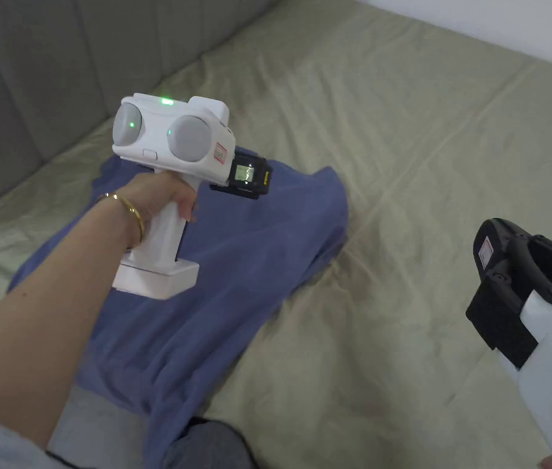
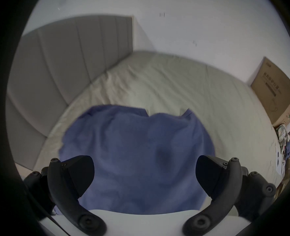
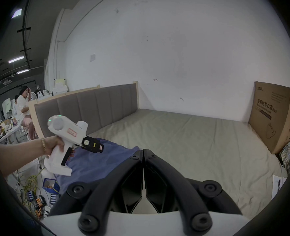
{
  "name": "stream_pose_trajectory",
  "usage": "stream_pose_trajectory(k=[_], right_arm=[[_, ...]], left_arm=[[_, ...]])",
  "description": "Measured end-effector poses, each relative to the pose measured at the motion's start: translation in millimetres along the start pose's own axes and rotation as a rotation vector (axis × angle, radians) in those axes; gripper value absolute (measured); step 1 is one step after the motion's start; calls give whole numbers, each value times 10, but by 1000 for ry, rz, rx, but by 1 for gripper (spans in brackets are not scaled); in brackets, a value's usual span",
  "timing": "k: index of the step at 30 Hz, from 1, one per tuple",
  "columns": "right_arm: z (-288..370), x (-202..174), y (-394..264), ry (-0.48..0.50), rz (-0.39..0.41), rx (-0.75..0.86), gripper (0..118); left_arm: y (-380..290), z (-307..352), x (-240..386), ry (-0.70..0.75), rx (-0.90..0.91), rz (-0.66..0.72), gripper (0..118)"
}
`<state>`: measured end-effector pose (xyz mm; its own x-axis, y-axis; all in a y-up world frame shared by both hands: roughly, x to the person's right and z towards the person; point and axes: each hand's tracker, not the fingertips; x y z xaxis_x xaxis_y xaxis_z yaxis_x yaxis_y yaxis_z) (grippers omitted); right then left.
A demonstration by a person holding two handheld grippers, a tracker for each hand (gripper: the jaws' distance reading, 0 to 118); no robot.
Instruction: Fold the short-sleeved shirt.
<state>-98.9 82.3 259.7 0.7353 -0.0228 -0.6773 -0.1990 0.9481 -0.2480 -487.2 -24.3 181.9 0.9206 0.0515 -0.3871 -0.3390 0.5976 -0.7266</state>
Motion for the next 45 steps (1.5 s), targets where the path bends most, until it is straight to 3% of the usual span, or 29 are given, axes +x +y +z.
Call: stream_pose_trajectory(k=[6,12,14,16,18,19,26,37,45], right_arm=[[-300,236,-143,-56,-17,-78,0],[-435,302,-295,-79,-24,-119,0],[-371,360,-388,-75,-39,-129,0],[-357,356,-414,-75,-39,-139,0],[-313,352,-412,-74,-40,-142,0],[-274,351,-402,-73,-44,-141,0],[183,296,-246,-92,-23,-92,0],[1234,105,-201,-122,-30,38,0],[1805,26,-223,-151,-26,118,0]], left_arm=[[47,-869,173,30,-233,-101,118],[-39,-1129,164,32,-292,-85,114],[-62,-1118,143,5,-287,-18,91],[-80,-1042,180,11,-271,-36,74],[-35,-969,179,-20,-260,-45,38],[-27,-924,186,-14,-251,-24,2],[-110,-316,107,22,-70,190,0],[21,1716,-37,-36,203,211,0],[238,3367,196,-175,531,173,0]])
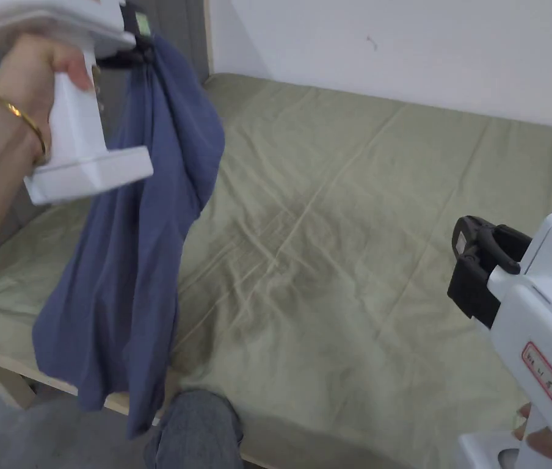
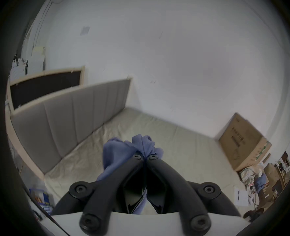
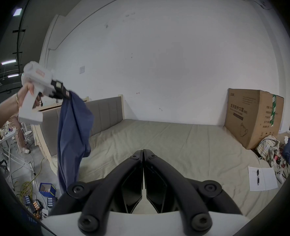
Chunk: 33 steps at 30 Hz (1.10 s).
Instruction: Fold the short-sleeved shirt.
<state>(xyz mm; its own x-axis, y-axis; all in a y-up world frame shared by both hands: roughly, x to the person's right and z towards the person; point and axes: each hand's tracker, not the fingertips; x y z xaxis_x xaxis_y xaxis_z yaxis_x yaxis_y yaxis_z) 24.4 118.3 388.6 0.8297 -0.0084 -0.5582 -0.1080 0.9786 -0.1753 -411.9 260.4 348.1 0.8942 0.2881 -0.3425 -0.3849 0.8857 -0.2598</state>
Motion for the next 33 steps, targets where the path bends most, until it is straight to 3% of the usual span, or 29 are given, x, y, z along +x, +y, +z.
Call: stream_pose_trajectory(k=[5,10,18,24,33], right_arm=[[286,136,81,-60,-19,67,0],[578,332,179,-150,-31,108,0],[949,871,65,-330,-69,128,0],[1094,1121,-91,-422,-103,90,0],[797,1387,-321,-467,-136,-21,0]], left_arm=[[505,548,780,-117,115,-102,0],[914,797,1558,-242,189,-118,0],[997,389,2598,-314,181,-157,0],[314,-433,3011,-353,-5,-244,0],[-1812,-1700,3073,-246,-429,-423,0]])
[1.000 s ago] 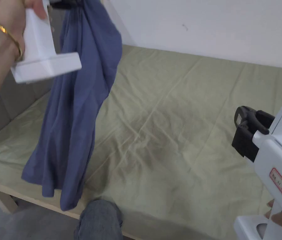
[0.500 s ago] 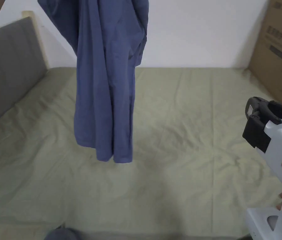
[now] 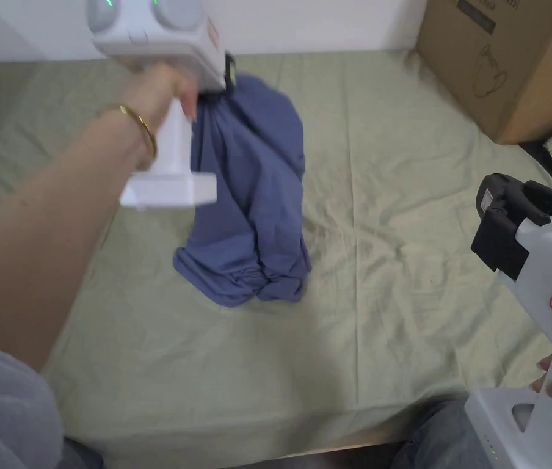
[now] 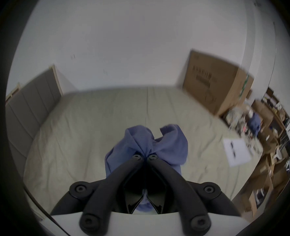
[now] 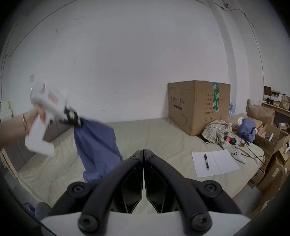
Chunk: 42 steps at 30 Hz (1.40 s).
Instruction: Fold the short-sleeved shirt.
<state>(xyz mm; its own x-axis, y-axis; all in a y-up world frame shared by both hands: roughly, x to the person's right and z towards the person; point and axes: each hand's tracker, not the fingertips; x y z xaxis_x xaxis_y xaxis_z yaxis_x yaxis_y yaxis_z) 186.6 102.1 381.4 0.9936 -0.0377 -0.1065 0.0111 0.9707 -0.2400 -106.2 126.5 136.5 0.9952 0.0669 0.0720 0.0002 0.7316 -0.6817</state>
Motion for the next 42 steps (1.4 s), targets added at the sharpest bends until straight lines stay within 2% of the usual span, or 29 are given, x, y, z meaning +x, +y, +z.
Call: stream_pose_trajectory(k=[7,9,10,11,12,14,15,16,17,18,22,28,31,33,37,38,40,42], right_arm=[[-221,-109,-44,12,16,-58,0],[-266,-129,-59,13,22,-68,0],[-272,-132,-66,14,24,-71,0],[-272,-133,-70,17,25,-75,0],[-275,-137,-73,19,26,-78,0],[-282,-150,-79,26,31,-85,0],[-279,-154,-80,30,35,-85,0],[-276,-170,-78,34,39,-84,0],[-269,-191,-73,38,43,-81,0],[-323,-199,-53,42,47,-78,0],[-334,-329,41,76,55,-50,0],[-366,-510,173,116,50,20,0],[-299,-647,264,128,40,48,0],[-289,-701,263,131,49,57,0],[-280,-769,209,144,65,68,0],[-310,-710,184,146,66,67,0],[-330,-678,149,147,71,67,0],[-307,-706,152,150,73,59,0]], left_arm=[[-1320,-1090,144,43,-376,-24,3],[-1559,-1171,168,53,-415,-57,23],[-1624,-1191,172,62,-408,-61,37],[-1648,-1179,160,62,-396,-56,44],[-1628,-1118,126,63,-371,-39,49],[-1472,-983,22,10,-328,33,66],[-1387,-897,-32,-24,-304,63,77],[-1266,-751,-110,-57,-257,89,95],[-1148,-586,-178,-84,-184,113,106],[-1044,-421,-237,-98,-117,122,111],[-697,336,-503,-60,207,109,113],[-879,1347,-764,162,582,74,114],[-1179,1608,-785,272,645,30,111],[-1397,1691,-770,286,662,22,99],[-1734,1755,-682,318,671,-3,22],[-1798,1757,-673,313,670,-4,12],[-1900,1739,-647,306,665,-2,0],[-1963,1716,-636,288,633,6,0]])
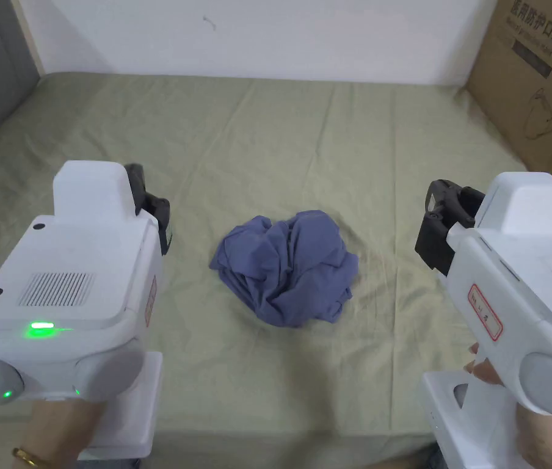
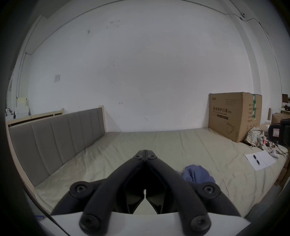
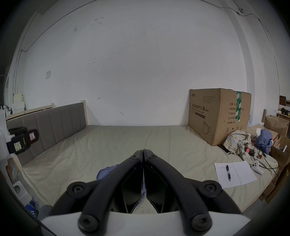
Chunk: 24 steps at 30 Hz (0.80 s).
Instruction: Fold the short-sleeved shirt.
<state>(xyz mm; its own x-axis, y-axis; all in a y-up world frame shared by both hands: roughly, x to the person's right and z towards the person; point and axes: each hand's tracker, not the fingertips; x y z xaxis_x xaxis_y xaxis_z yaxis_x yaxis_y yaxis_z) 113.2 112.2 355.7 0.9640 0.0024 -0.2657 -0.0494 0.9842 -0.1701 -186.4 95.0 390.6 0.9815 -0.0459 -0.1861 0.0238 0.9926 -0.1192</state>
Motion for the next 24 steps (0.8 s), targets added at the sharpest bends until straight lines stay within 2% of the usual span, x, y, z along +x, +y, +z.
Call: stream_pose_trajectory(k=[3,8,19,20,21,22,24], right_arm=[[18,-22,-36,0,-8,-10,0],[49,-45,-83,4,-3,-29,0],[-47,-32,-130,5,-12,-51,0],[-48,-30,-137,7,-13,-52,0],[-60,-32,-145,5,-14,-58,0],[-75,-31,-153,4,-15,-62,0],[-99,-18,-183,5,-19,-69,0]], left_arm=[[-122,-9,-17,-58,-80,54,0],[-263,-21,48,-51,-115,17,0],[-275,-326,53,-66,-209,62,1],[-278,-406,47,-69,-242,77,9],[-277,-530,47,-53,-304,84,21],[-273,-633,64,-24,-345,89,49],[-298,-917,46,-58,-438,113,93]])
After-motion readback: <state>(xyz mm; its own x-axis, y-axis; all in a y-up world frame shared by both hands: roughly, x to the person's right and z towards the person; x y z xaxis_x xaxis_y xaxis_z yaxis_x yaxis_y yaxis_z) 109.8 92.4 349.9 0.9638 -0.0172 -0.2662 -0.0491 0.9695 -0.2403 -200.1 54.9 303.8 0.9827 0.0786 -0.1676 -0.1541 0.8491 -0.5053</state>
